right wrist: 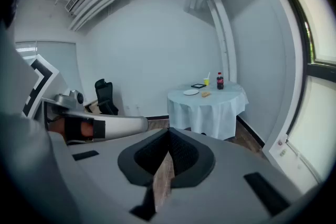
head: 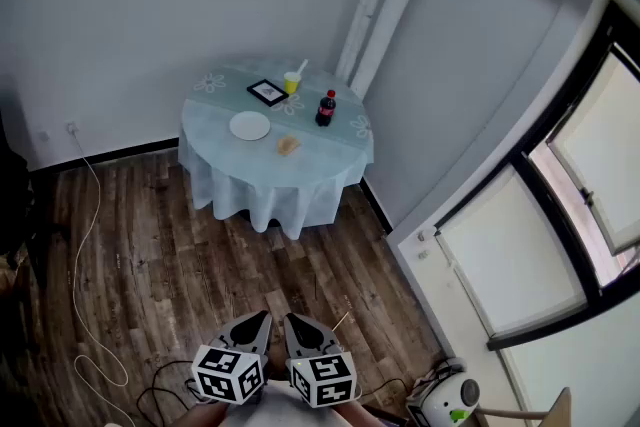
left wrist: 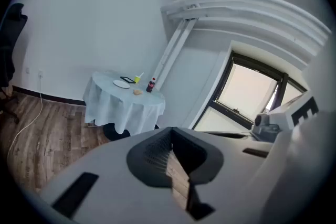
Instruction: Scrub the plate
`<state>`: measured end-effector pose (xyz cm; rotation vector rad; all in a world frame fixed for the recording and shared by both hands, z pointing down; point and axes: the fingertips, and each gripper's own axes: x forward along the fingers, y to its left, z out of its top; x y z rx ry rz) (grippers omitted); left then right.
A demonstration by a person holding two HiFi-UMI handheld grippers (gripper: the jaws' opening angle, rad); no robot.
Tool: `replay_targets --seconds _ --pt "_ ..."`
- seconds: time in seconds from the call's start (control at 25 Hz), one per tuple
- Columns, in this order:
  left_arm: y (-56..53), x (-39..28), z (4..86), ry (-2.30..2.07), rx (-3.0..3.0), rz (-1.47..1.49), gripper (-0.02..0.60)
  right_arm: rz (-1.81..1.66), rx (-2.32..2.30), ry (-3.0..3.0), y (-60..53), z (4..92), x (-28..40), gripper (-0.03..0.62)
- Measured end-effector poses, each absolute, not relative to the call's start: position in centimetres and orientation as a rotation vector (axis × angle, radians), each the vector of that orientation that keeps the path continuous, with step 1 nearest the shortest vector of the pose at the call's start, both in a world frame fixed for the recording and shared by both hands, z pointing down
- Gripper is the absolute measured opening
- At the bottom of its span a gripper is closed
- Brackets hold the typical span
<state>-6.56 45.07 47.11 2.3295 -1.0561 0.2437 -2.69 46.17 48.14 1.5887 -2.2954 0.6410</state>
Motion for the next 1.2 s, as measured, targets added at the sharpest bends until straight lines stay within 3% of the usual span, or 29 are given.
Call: replay_targets --seconds 1.2 --pt "46.1 -7.7 47.7 -1.086 2.256 0.2 0.009 0.735 1.544 -2.348 47.2 49.3 -3.9 0.035"
